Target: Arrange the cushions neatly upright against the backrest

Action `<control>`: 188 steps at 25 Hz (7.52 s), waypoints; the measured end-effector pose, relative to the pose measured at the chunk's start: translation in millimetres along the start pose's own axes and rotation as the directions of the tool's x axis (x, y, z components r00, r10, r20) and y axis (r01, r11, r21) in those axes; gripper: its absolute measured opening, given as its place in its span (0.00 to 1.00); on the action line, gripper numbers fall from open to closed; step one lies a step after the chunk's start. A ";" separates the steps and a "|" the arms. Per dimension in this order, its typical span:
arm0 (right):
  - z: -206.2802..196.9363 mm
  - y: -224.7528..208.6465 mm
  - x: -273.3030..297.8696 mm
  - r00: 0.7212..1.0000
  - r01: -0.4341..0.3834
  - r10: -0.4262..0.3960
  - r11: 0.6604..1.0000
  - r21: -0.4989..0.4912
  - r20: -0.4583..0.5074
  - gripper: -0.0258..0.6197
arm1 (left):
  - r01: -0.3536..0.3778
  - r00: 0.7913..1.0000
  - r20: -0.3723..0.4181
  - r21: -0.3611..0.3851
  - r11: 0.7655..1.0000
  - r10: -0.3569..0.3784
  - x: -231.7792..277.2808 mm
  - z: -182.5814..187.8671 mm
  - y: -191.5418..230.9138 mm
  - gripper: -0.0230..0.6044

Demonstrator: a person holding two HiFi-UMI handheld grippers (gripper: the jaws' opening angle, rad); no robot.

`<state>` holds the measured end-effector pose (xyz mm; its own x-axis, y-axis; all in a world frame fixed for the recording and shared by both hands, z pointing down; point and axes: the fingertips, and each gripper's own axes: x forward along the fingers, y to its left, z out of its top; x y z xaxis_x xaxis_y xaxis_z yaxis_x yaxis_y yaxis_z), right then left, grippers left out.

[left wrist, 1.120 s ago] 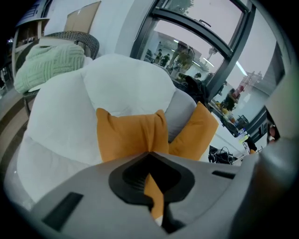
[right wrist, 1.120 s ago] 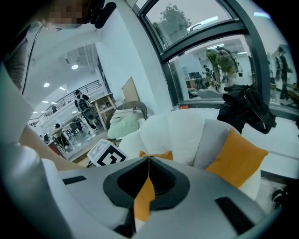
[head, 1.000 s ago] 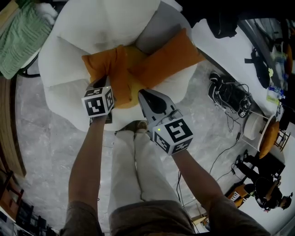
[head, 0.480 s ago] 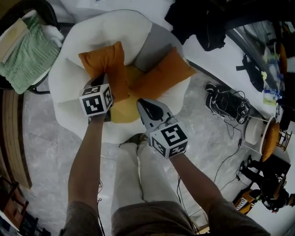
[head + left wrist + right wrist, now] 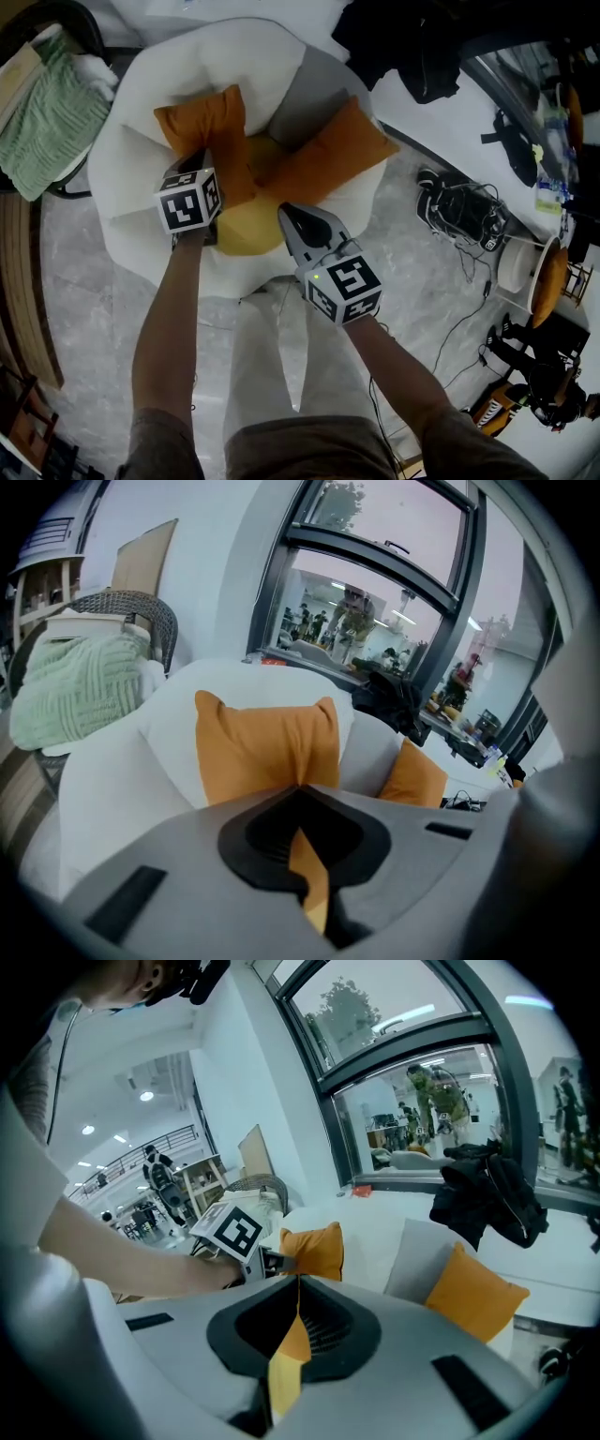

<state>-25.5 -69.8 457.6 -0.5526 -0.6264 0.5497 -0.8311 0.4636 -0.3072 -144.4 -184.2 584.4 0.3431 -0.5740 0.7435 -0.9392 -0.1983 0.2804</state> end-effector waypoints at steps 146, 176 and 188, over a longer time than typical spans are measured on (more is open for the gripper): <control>4.7 -176.5 -2.7 0.987 -0.150 0.153 0.987 0.053 -0.055 0.07 | -0.163 0.981 0.073 -0.215 0.963 0.182 86.2 31.9 -125.2 0.05; 50.3 -133.0 -68.8 0.992 -0.109 0.113 0.991 0.075 -0.058 0.07 | -0.115 0.993 -0.003 -0.124 0.986 0.115 -11.0 25.1 -165.5 0.09; 116.0 -57.3 -106.1 0.985 -0.161 0.166 0.983 0.090 -0.054 0.07 | -0.057 0.998 0.025 -0.149 0.987 0.062 -146.8 57.2 -198.5 0.05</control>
<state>73.5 -102.6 326.8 -0.6790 -0.5059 0.5320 -0.7334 0.4999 -0.4607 -9.1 -106.0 384.9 0.2840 -0.6051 0.7438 -0.9448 -0.0446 0.3245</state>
